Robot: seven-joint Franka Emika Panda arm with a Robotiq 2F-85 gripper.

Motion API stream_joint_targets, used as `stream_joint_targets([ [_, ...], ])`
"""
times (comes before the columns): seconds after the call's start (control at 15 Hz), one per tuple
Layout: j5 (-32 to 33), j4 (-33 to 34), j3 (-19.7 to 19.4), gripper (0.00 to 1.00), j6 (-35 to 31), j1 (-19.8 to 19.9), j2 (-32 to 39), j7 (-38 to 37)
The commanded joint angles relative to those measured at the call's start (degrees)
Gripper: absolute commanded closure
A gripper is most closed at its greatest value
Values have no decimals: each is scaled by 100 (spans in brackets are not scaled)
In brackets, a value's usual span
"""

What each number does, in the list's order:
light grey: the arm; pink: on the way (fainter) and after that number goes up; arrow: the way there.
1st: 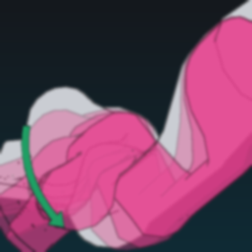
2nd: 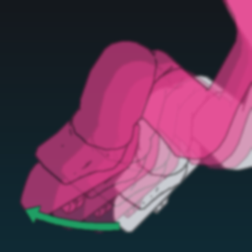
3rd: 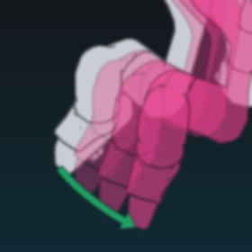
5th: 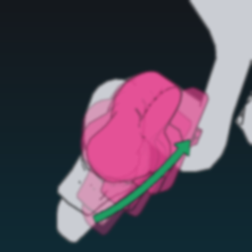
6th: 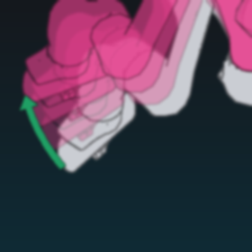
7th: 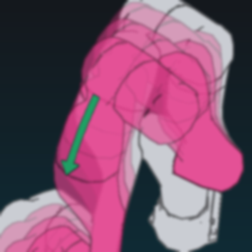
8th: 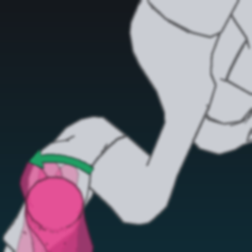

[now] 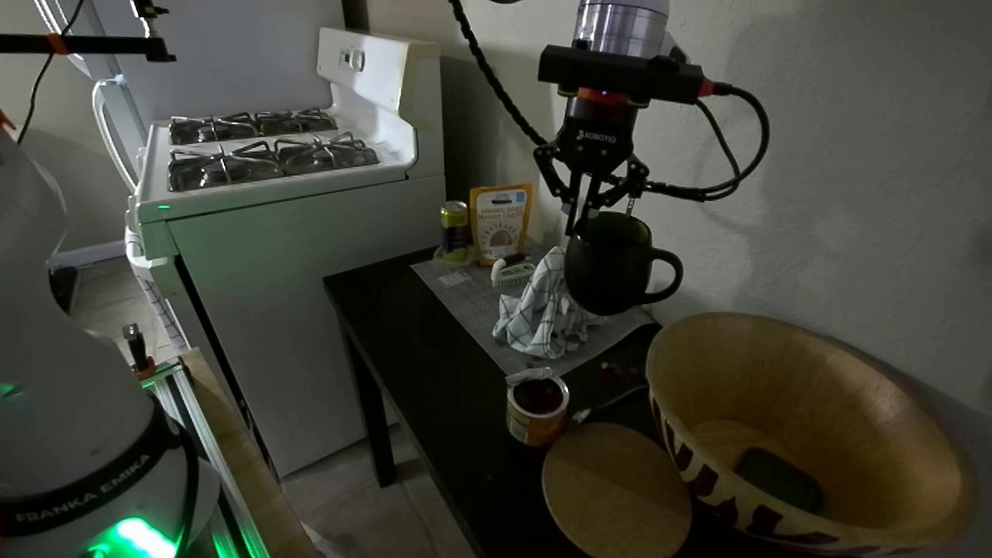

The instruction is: Put the mug on the table

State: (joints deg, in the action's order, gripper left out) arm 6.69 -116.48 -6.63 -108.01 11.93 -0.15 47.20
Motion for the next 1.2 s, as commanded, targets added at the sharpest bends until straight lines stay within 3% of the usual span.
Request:
stream_joint_targets([
  [0.0,-1,22,-115,92,17,-94,33,2],
  [0.07,-2,24,-128,92,17,-89,50,2],
  [0.13,-2,28,-132,98,17,-87,59,2],
  [0.53,-102,-855,25,98,-266,-356,-672,219],
  [1.13,-267,-2399,314,98,-518,-1239,-2447,662],
])
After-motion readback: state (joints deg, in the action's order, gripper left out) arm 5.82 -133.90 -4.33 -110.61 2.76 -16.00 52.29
